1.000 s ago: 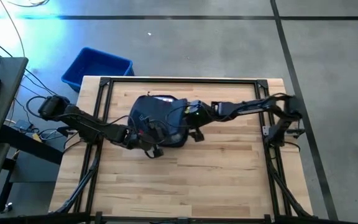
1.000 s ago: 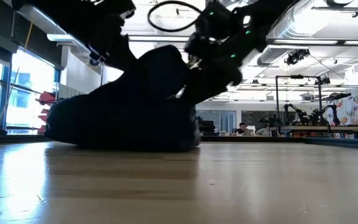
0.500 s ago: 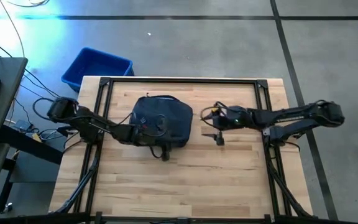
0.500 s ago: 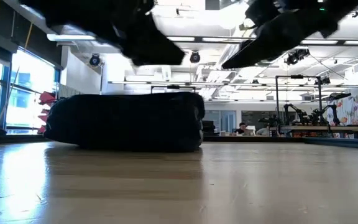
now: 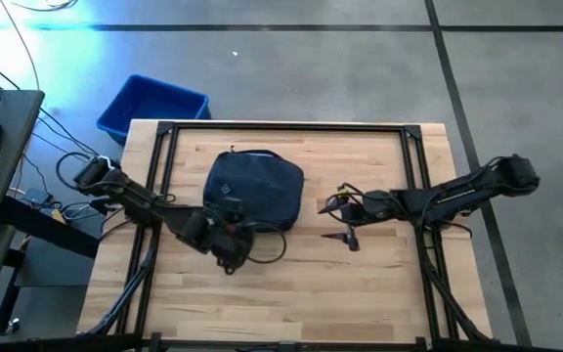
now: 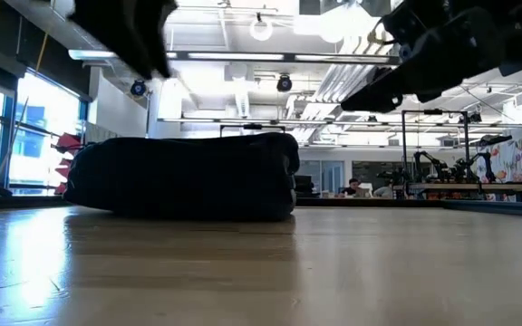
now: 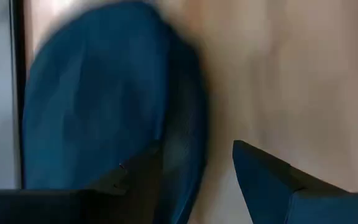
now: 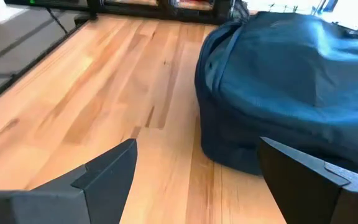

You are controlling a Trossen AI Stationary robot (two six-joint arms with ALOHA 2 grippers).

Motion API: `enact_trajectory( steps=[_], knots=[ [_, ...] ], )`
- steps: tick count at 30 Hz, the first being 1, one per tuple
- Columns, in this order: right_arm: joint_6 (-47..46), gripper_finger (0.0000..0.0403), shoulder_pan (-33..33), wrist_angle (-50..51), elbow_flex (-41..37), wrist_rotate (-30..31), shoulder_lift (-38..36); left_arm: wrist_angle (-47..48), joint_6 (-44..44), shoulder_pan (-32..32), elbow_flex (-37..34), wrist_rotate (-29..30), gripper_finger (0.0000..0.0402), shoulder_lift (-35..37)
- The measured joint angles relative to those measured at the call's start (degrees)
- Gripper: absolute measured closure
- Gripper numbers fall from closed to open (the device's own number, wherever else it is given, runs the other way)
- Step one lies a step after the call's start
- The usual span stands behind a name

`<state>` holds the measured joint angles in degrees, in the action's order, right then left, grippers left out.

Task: Unpack backpack
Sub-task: Close the blue backpack

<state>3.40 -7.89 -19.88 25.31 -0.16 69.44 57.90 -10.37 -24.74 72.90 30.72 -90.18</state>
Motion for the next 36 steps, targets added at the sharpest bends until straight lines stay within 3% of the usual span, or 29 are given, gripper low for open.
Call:
enact_trajectory(
  steps=[3,8,13,16,20,22,26,31,36],
  knots=[
    [-0.11,0.0089,-0.72,-1.01,0.08,0.11,1.05,4.2,-3.61,1.05,-2.57,0.8,0.0223,-0.48],
    [-1.1,0.0089,-0.95,-0.92,0.03,0.02,2.63,3.0,-4.47,3.11,-7.64,-5.17,0.0222,-1.27],
    [-1.95,0.0089,-0.93,-1.2,0.03,0.03,4.18,-1.68,-5.95,3.97,-9.56,-1.77,0.0235,-2.97],
    [-2.04,0.0089,-1.28,-2.04,0.03,0.22,4.46,-11.26,-2.87,5.07,-9.51,-1.28,0.0281,-5.13],
    [-1.67,0.0089,-2.14,-4.49,0.04,1.16,4.46,-28.38,5.74,7.5,-9.48,-4.73,0.0371,-9.61],
    [-1.38,0.0089,-2.5,-4.96,0.05,1.18,4.46,-34.98,8.52,8.77,-9.21,-5.64,0.0393,-12.37],
    [-0.7,0.0089,-2.79,-5.27,0.05,1.2,4.46,-38.88,11.4,10.99,-4.87,-4.73,0.0399,-18.41],
    [-0.43,0.0089,-2.96,-5.4,0.05,5.27,4.46,-44.33,16.68,12.65,5.25,1.61,0.0401,-23.87],
    [1.83,0.0089,-5.65,-6.27,0.11,13.07,4.04,-42.71,24.81,12.29,16.05,-6.74,0.0381,-24.43]
  ],
)
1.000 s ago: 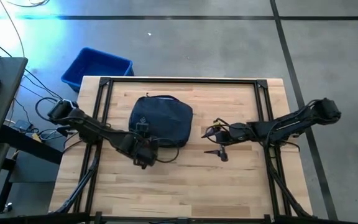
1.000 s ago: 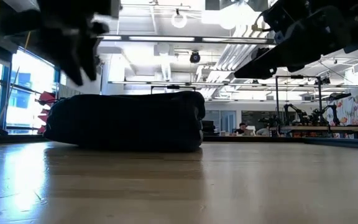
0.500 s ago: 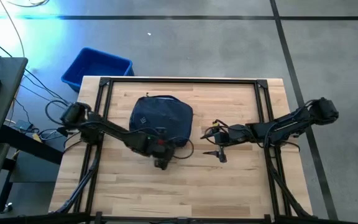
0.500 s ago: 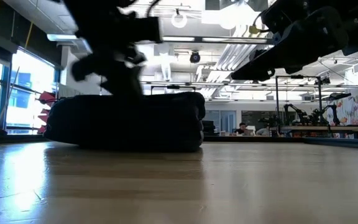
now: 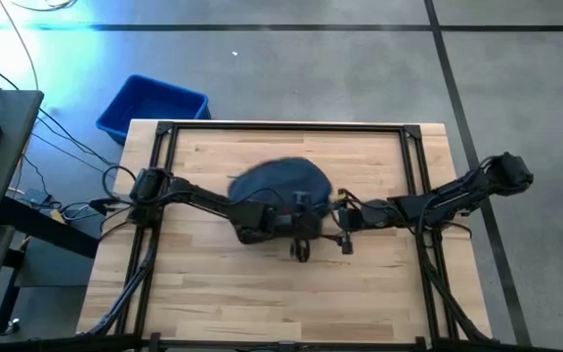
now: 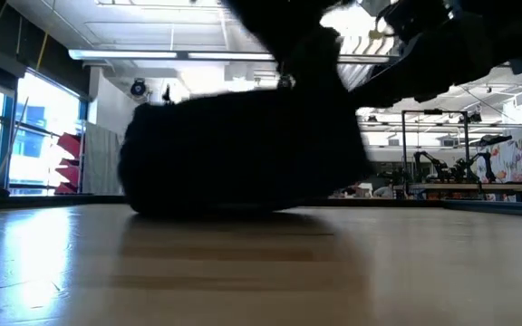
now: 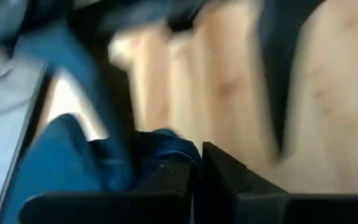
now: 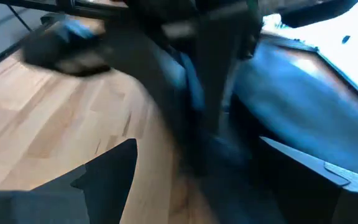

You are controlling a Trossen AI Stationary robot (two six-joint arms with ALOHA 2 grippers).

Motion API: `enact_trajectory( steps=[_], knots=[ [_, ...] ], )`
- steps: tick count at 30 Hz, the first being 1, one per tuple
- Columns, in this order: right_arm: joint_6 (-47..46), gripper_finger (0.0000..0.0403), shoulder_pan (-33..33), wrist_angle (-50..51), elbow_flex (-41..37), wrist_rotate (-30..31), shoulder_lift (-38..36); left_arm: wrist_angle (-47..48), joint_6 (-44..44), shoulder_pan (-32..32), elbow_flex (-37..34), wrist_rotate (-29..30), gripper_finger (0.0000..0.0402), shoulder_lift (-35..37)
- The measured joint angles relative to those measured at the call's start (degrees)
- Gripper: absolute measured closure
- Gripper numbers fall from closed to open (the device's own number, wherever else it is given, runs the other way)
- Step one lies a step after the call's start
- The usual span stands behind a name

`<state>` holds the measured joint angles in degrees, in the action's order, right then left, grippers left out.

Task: Unpack backpack
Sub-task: Close the blue backpack

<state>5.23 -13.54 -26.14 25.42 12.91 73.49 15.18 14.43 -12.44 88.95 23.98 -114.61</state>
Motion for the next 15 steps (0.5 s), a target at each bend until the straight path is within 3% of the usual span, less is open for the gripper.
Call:
enact_trajectory(
  steps=[5,10,15],
  knots=[
    [2.46,0.0089,-2.98,0.4,0.03,3.21,0.03,10.83,-0.64,-2.96,8.5,-2.97,0.0322,0.37],
    [2.6,0.0089,-3.44,0.41,0.03,3.85,0.03,18.18,-4.03,-6.49,11.17,-2.96,0.0264,0.28],
    [2.52,0.0089,-4.02,1.94,0.03,5.82,0.03,35.76,-11.66,-11.07,15.26,-2.75,0.0232,0.44]
  ],
)
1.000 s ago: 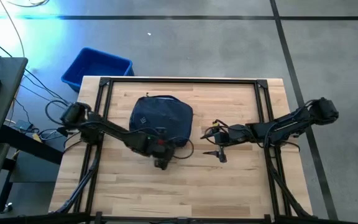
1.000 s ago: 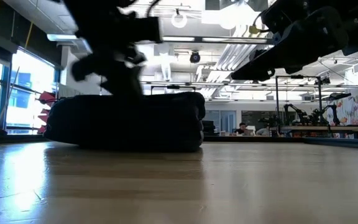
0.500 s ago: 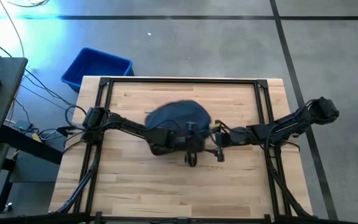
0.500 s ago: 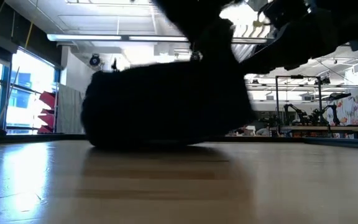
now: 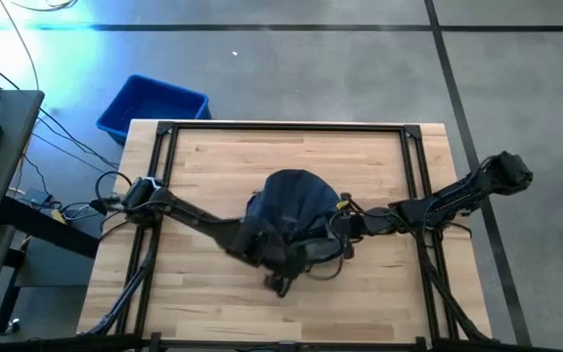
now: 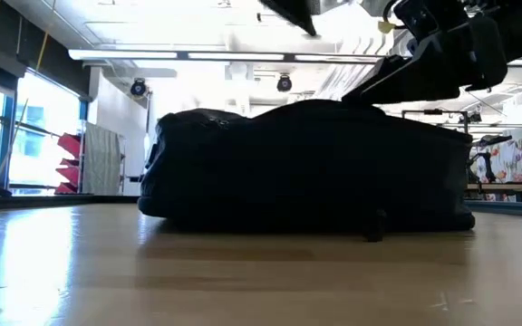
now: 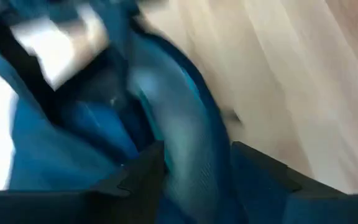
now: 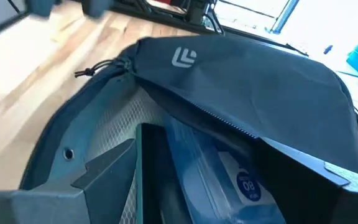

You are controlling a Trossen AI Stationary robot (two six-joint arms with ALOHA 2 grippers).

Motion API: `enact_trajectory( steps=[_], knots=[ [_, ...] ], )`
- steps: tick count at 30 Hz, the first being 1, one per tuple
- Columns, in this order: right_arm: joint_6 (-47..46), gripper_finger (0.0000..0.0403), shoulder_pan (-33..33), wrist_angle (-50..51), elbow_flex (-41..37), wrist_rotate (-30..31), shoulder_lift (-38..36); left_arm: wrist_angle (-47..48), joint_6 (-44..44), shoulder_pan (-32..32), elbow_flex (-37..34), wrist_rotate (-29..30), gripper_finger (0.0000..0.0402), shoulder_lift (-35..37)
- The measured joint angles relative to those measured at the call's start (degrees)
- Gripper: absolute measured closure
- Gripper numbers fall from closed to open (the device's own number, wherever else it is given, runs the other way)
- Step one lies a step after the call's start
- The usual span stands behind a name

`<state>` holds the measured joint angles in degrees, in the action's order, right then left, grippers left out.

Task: Unpack backpack
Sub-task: Close the blue backpack

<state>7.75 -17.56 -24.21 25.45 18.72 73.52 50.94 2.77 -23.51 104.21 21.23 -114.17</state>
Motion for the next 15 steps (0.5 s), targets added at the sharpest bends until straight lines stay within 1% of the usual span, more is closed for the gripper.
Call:
enact_trajectory(
  steps=[3,5,7,11,15],
  knots=[
    [0.79,0.0089,-1.26,0.54,0.0,0.23,0.0,9.43,-5.86,-2.89,0.15,0.25,0.0228,-0.08],
    [1.25,0.0089,-2.47,0.52,0.0,0.19,0.0,14.1,-9.7,-4.43,-0.83,1.87,0.0227,-0.09],
    [1.29,0.0089,-3.97,0.48,0.0,0.24,0.0,16.61,-13.74,-5.68,-2.86,4.14,0.0227,-0.09],
    [1.35,0.0089,-7.79,4.39,2.51,0.65,-0.51,15.81,-21.88,-6.77,-7.67,6.21,0.0227,-0.21],
    [0.26,0.0089,-11.65,9.75,5.22,3.1,-0.45,12.64,-26.34,-6.61,-14.19,6.89,0.0227,-0.24]
  ],
)
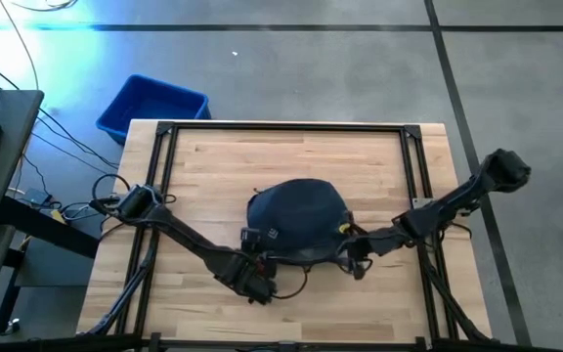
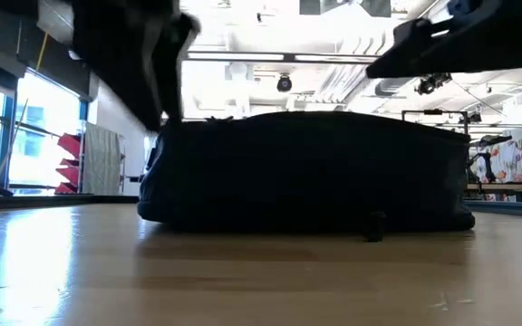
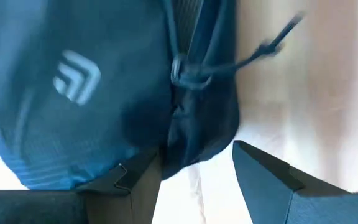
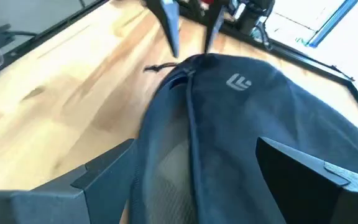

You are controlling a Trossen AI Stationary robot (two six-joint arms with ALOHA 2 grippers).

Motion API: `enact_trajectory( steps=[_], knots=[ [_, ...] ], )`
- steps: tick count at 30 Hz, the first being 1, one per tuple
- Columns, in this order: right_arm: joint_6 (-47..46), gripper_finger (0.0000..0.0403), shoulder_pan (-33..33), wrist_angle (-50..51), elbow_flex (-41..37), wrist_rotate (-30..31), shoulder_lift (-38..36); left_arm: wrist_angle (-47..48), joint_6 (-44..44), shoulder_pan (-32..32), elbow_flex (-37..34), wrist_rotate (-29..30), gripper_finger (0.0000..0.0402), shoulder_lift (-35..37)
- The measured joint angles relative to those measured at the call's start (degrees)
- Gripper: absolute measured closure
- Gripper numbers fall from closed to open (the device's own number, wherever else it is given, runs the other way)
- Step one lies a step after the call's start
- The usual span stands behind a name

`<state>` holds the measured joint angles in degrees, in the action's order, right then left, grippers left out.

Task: Unpack backpack
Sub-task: Close the blue backpack

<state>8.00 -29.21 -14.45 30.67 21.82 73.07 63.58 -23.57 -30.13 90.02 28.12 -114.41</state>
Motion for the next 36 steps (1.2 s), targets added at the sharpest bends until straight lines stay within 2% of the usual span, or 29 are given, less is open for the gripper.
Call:
enact_trajectory(
  steps=[4,9,12,15,16,18,20,23,26,30,36],
  knots=[
    [-2.83,0.0089,-3.37,0.55,0.44,2.27,0.01,-7.2,-2.55,0.54,-5.67,1.27,0.0227,0.04],
    [-5.88,0.0089,-7.06,0.93,0.44,4.33,0.01,-16.25,-5.36,0.76,-9.98,7.01,0.0235,-0.03],
    [-7.92,0.0089,-8.62,0.33,0.44,4.33,0.55,-19.18,-8.06,0.86,-10.67,9.78,0.0283,-0.22],
    [-13.21,0.0089,-8.82,-2.16,0.44,3.44,2.64,-25.63,-7.51,0.42,-10.62,13.85,0.0368,-0.35],
    [-15.24,0.0089,-8.44,-2.82,0.44,2.16,3.83,-28.14,-6.63,0.17,-10.6,15.23,0.0383,-0.39],
    [-16.33,0.0089,-7.7,-5.27,0.43,-3.14,6.81,-32.96,-4.32,-0.08,-10.62,18.4,0.0386,-0.5],
    [-13.27,0.0089,-7.46,-9.82,0.44,-7.3,10.87,-37.64,-0.66,-0.45,-10.61,20.14,0.0388,-0.5],
    [-1.24,0.0089,-7.96,-17.71,0.44,-8.27,17.77,-41.4,3.69,-0.9,-10.6,22.57,0.0398,-0.5],
    [9.74,0.0089,-8.93,-22.76,3.11,-2.62,23.96,-42.66,5.23,-0.96,-10.58,23.44,0.0398,-0.99],
    [16.81,0.0089,-9.2,-23.36,10.75,14.95,30.37,-43.84,7.35,-0.77,-10.58,22.93,0.04,-2.1],
    [30.78,0.0089,-9.19,-21.5,22.55,31.71,40.43,-46.7,10.78,-0.64,-10.58,20.15,0.0401,-3.1]
  ],
)
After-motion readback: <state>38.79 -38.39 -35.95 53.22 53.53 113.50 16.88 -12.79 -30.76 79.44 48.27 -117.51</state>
